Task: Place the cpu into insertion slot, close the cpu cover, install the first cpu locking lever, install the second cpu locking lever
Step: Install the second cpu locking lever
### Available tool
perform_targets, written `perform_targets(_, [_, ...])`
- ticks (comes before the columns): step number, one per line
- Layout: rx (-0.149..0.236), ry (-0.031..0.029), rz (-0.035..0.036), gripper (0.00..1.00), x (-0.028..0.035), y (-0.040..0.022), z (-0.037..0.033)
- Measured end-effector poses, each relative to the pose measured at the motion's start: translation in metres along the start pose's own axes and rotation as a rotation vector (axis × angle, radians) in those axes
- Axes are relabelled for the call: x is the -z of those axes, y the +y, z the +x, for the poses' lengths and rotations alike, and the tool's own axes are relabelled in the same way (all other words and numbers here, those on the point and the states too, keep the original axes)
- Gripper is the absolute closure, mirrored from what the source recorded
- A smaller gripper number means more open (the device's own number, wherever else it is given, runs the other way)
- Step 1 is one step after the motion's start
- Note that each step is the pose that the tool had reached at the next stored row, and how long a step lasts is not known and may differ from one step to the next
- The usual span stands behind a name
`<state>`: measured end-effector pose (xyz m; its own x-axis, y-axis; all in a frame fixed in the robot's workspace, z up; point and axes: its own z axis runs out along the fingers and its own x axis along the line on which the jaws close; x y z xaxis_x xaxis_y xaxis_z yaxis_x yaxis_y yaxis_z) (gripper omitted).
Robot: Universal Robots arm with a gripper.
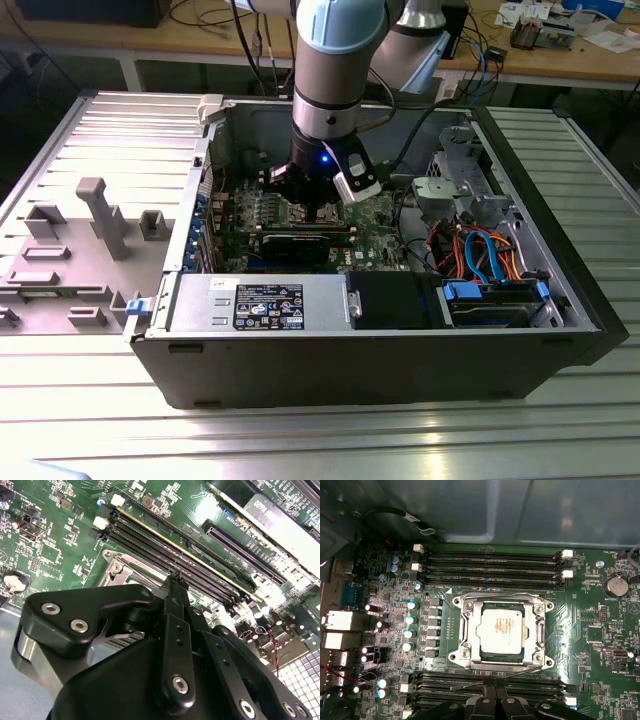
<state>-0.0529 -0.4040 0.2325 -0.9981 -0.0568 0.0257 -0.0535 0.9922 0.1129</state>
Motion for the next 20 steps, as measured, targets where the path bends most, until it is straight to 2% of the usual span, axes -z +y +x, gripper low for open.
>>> perform_targets(9, [0.0, 0.0, -0.0014, 0.89, -0.0002, 0.0001, 0.0])
perform_targets(11, [0.0, 0.0031, -0.0032, 0.89, -0.0001, 0.0, 0.0])
perform_targets(13, [0.0, 0.0049, -0.0069, 0.89, -0.0001, 0.0, 0.0005])
perform_targets(16, [0.009, 0.0051, -0.0229, 0.89, -0.0024, -0.0001, 0.0083])
perform_targets(20, [0.018, 0.0061, -0.0276, 0.89, -0.0057, -0.0031, 0.013])
